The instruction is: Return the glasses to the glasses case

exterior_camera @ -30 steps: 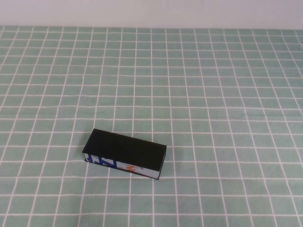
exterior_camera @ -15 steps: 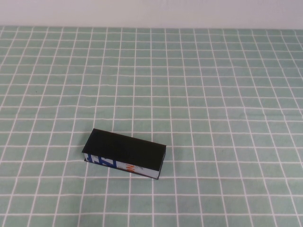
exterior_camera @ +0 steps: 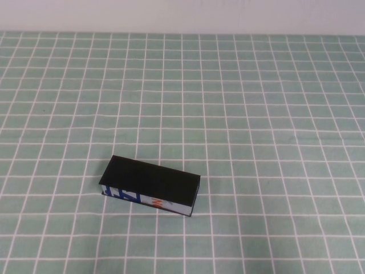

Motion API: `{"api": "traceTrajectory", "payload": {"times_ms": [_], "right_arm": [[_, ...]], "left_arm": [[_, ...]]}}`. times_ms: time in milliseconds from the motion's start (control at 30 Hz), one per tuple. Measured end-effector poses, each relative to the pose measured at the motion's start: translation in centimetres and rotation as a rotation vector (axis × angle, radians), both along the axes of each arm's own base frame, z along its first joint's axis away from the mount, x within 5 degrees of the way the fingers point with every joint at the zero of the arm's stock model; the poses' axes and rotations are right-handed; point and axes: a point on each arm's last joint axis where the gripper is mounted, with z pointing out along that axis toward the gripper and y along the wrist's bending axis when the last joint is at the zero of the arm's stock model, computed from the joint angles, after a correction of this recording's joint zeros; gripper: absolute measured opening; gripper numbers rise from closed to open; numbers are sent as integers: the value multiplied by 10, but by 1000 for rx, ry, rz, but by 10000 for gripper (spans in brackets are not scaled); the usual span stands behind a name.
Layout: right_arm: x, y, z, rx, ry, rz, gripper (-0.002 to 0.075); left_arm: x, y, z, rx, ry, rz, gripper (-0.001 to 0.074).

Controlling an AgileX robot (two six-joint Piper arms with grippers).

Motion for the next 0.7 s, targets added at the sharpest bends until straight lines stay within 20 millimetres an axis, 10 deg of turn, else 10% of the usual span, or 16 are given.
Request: {"api": "traceTrajectory", "payload": {"times_ms": [233,700], "right_arm": [[6,-1,-11,2,18,-20,-11],[33,-10,-120,119,328,-120,-11]], "left_arm": [[0,0,0,0,0,0,-2],[0,0,0,0,0,0,-2]]}}
